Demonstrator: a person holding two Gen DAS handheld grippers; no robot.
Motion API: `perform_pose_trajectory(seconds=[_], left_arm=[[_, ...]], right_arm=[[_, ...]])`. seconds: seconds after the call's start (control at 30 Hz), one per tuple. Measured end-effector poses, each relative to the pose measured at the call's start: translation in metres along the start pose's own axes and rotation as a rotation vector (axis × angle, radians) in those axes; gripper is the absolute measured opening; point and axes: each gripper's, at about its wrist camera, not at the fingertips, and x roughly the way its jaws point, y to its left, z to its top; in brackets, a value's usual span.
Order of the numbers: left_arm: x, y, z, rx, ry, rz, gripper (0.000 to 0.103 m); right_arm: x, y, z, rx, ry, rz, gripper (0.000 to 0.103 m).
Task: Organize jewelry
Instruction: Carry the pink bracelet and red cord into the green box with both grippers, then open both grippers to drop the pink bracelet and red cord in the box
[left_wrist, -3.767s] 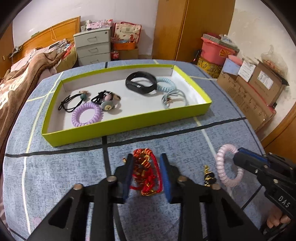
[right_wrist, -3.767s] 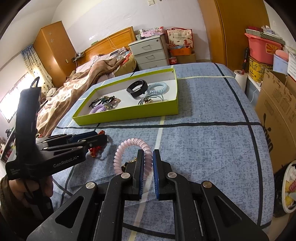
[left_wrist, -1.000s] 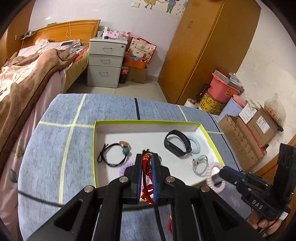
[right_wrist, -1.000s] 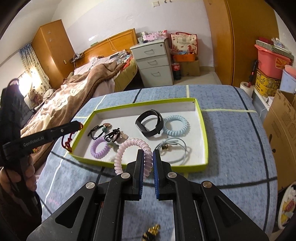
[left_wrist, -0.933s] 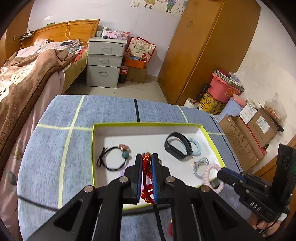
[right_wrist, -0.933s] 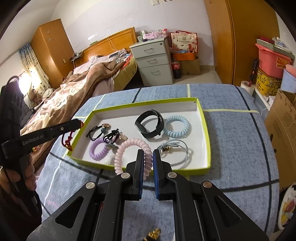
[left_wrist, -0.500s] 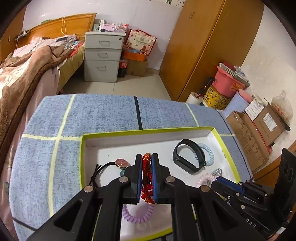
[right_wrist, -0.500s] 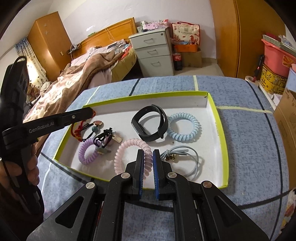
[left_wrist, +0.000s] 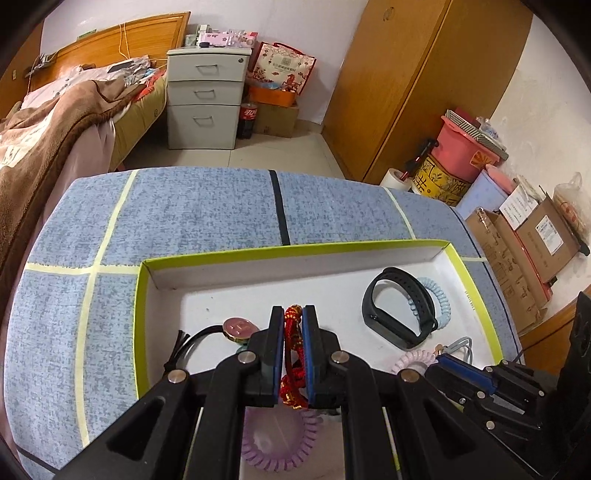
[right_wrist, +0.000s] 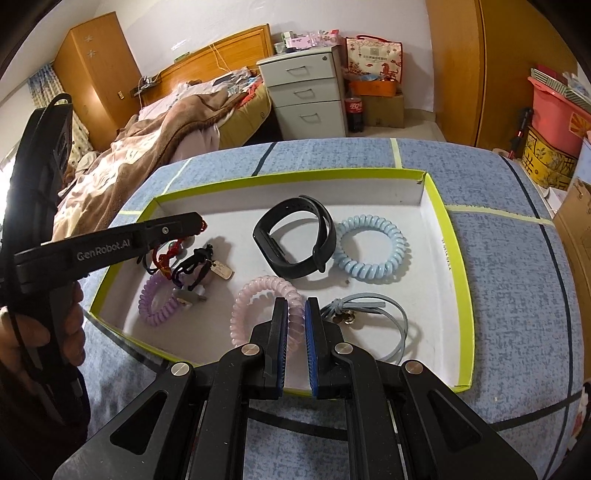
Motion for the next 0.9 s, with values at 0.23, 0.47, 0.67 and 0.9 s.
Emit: perform_pose_trajectory(seconds=[0.23, 0.47, 0.67, 0.9], left_arm=[[0.004, -0.002, -0.001, 0.006, 0.015, 0.009, 0.012], [0.002, -0.003, -0.003, 0.004, 0.012, 0.017, 0.027], [-0.005, -0.005, -0.005, 0.009, 0.004, 0.03, 0.035], [-0.019, -0.008, -0.008, 0.008, -0.013, 0.037, 0.038]], right_arm=[[0.003, -0.001, 0.0, 0.003, 0.006, -0.003, 0.01], [0.003, -0.001, 0.001, 0.002, -0.002, -0.008, 0.01], [-0.002, 0.0, 0.001, 0.005, -0.012, -0.016, 0.024], [-0.011, 0.004, -0.001, 0.009, -0.027, -0.02, 0.029]])
